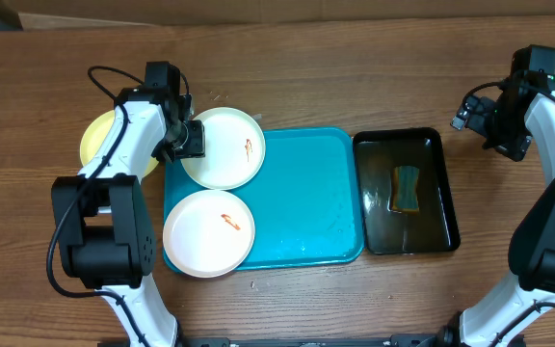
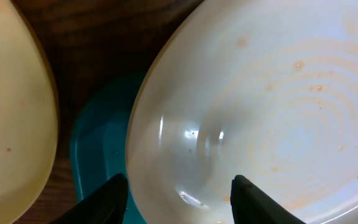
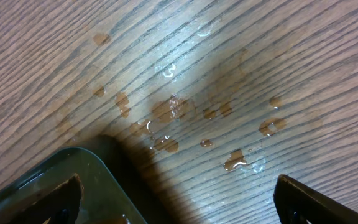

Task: Clean dirty plates on tray and stack at the side
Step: 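Move left gripper to the top white plate and grip its rim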

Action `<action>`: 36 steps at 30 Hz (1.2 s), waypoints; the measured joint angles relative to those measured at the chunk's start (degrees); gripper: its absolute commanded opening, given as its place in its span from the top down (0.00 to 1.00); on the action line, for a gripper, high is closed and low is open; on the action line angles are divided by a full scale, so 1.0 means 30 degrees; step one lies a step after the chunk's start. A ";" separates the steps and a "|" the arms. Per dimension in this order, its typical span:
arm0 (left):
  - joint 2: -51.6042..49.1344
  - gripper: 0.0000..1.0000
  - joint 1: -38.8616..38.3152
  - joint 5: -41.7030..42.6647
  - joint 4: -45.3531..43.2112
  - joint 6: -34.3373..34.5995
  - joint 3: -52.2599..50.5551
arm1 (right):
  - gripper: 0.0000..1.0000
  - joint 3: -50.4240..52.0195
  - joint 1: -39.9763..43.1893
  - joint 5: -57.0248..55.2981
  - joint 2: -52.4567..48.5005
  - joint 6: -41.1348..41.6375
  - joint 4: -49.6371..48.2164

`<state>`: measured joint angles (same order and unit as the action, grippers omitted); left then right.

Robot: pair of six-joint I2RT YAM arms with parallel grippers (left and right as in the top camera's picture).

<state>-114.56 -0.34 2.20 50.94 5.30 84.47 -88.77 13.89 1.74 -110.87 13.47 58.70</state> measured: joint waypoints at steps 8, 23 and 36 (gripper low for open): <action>0.0000 0.42 0.0000 0.0109 -0.0525 0.0000 -0.0189 | 0.00 0.0000 0.0000 -0.0007 0.0000 0.0000 -0.0022; 0.0000 0.68 0.0000 -0.0357 -0.3067 -0.0051 -0.1231 | 0.00 0.0000 0.0000 -0.0007 0.0000 0.0000 -0.0007; 0.0000 0.71 -0.0175 0.1421 -0.1632 -0.0342 -0.1435 | 0.00 0.0000 0.0000 -0.0007 0.0000 0.0000 -0.0007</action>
<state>-114.56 -0.86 6.46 46.04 4.27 80.16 -88.77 13.89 1.72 -110.87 13.47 58.67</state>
